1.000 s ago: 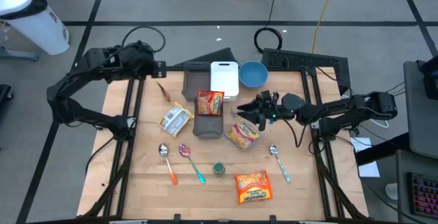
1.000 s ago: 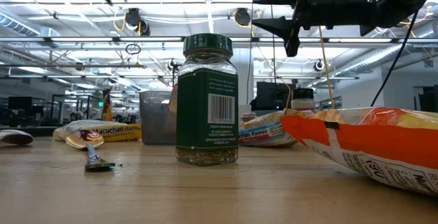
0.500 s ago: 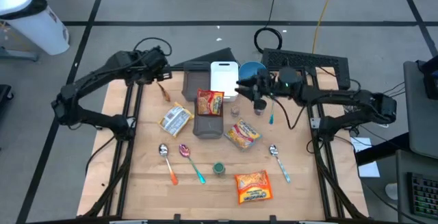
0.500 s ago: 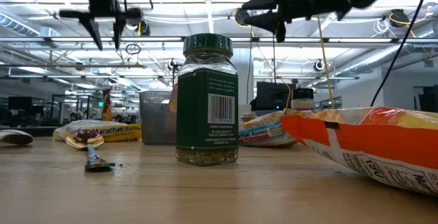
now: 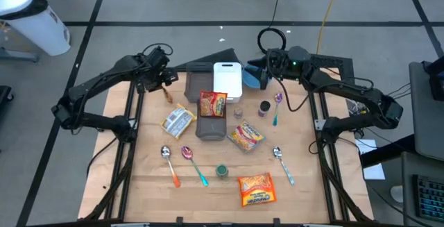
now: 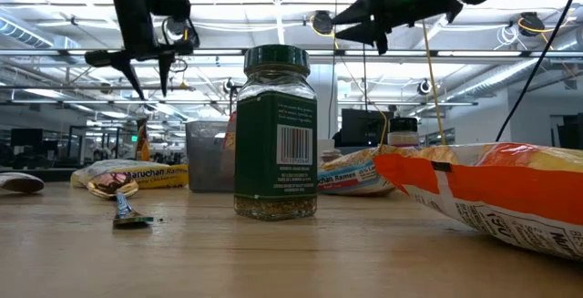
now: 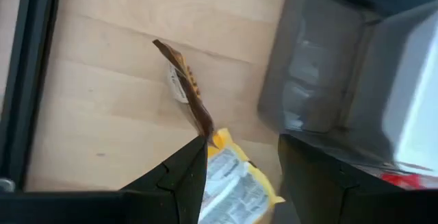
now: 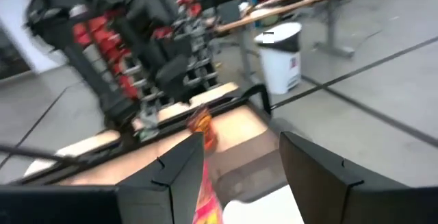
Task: Pick & Place Food Item
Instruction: Put the orange spice pack into the top black bin
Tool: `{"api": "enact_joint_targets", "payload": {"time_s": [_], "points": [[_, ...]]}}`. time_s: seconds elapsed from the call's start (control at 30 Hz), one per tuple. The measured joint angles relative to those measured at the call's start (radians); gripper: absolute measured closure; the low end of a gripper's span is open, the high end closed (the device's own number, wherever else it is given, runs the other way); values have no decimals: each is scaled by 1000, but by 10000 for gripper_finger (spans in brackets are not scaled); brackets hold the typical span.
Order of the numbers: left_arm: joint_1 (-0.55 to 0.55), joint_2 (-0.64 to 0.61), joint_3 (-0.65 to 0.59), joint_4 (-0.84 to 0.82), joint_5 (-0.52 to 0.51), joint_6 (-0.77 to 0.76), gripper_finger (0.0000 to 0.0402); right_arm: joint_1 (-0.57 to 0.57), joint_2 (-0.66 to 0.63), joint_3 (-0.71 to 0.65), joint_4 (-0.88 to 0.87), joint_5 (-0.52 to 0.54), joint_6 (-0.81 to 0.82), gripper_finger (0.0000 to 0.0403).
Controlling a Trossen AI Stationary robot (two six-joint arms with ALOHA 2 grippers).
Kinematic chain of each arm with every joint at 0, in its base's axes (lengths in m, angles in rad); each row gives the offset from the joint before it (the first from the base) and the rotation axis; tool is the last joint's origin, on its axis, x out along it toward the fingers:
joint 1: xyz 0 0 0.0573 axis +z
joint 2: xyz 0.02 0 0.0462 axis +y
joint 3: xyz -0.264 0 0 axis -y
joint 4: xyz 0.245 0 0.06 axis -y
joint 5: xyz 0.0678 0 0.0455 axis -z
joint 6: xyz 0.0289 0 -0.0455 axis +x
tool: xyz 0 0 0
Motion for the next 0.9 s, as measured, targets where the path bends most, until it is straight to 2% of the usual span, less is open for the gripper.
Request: {"api": "enact_joint_targets", "payload": {"time_s": [0.2,0.4,0.67,0.9], "points": [[-14,-2,9,-3,10,-123,215,-31,0,0,-71,-43,-34,218],[-20,-2,9,-28,-9,-175,215,-39,0,-5,-89,-118,-68,218],[-14,13,10,-42,-38,-212,215,-39,0,-36,-92,-118,-86,218],[-13,92,10,-40,-42,-204,215,-39,0,-40,-79,-118,-91,218]]}}
